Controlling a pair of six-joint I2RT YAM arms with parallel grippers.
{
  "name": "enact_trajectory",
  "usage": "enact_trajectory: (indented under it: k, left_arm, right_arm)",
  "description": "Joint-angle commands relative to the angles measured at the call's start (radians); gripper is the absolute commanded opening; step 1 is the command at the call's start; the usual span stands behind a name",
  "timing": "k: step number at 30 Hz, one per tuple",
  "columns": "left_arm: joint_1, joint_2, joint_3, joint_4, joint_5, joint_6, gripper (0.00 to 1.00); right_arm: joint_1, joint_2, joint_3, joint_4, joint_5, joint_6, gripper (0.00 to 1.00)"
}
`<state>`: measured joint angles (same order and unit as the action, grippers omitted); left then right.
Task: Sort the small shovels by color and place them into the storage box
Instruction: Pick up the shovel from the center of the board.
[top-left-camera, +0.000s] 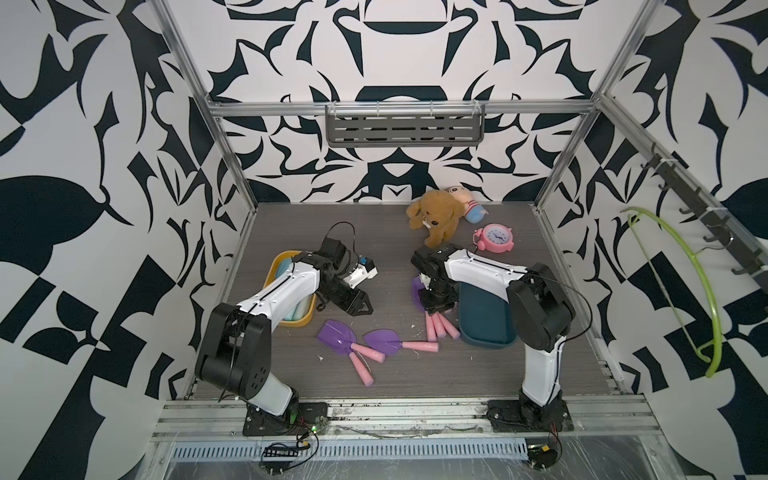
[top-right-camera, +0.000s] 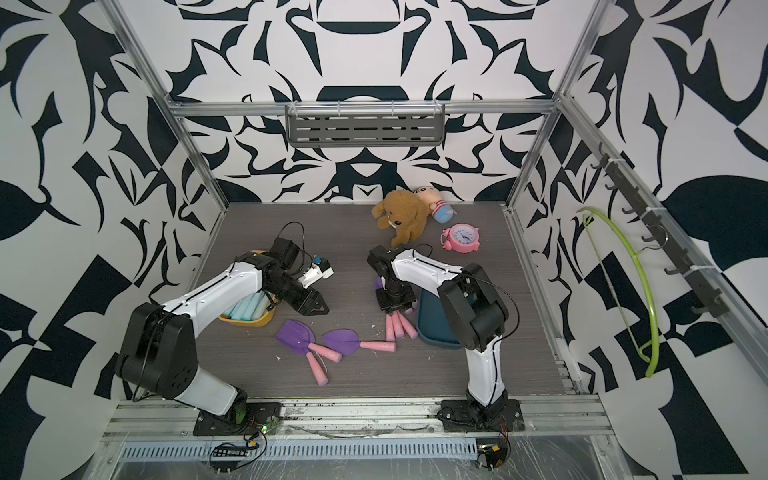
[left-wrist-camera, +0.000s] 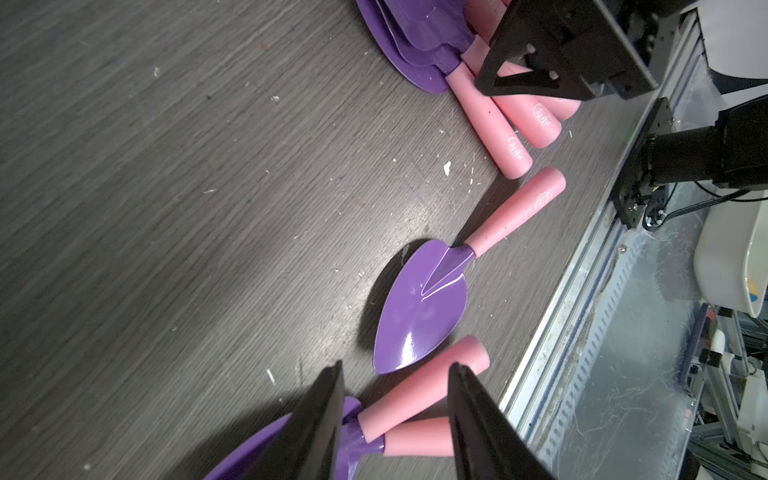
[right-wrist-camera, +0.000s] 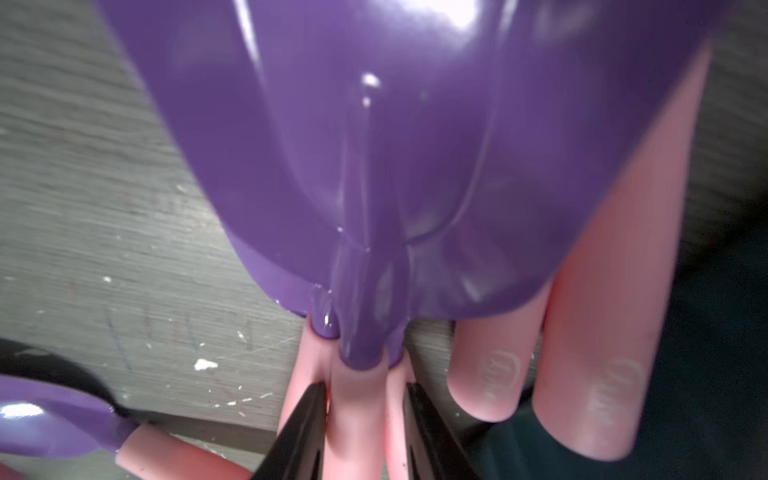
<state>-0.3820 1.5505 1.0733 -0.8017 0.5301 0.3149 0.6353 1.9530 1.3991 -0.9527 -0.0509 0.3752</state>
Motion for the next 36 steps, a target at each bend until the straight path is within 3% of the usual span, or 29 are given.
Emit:
enact_trajectory:
  k: [1, 7, 14, 28, 36]
  left_arm:
    - [-0.001, -0.012, 0.019, -0.038, -0.003, 0.014, 0.47]
    - [0.000, -0.012, 0.022, -0.039, -0.004, 0.015, 0.47]
    - [-0.001, -0.015, 0.025, -0.041, -0.003, 0.016, 0.47]
    - [-0.001, -0.038, 0.021, -0.033, 0.013, 0.014, 0.47]
    - [0.000, -0.062, 0.008, 0.074, 0.183, -0.096, 0.55]
  right_arm:
    - [-0.006, 0.007, -0.012, 0.014, 0.030, 0.009, 0.34]
    - [-0.006, 0.006, -0.027, 0.029, 0.028, 0.013, 0.28]
    - [-0.008, -0.050, -0.052, 0.069, 0.013, 0.037, 0.10]
    - [-0.008, -0.234, -0.135, 0.185, -0.001, 0.096, 0.02]
    - [0.013, -0.466, -0.290, 0.585, -0.121, 0.186, 0.00]
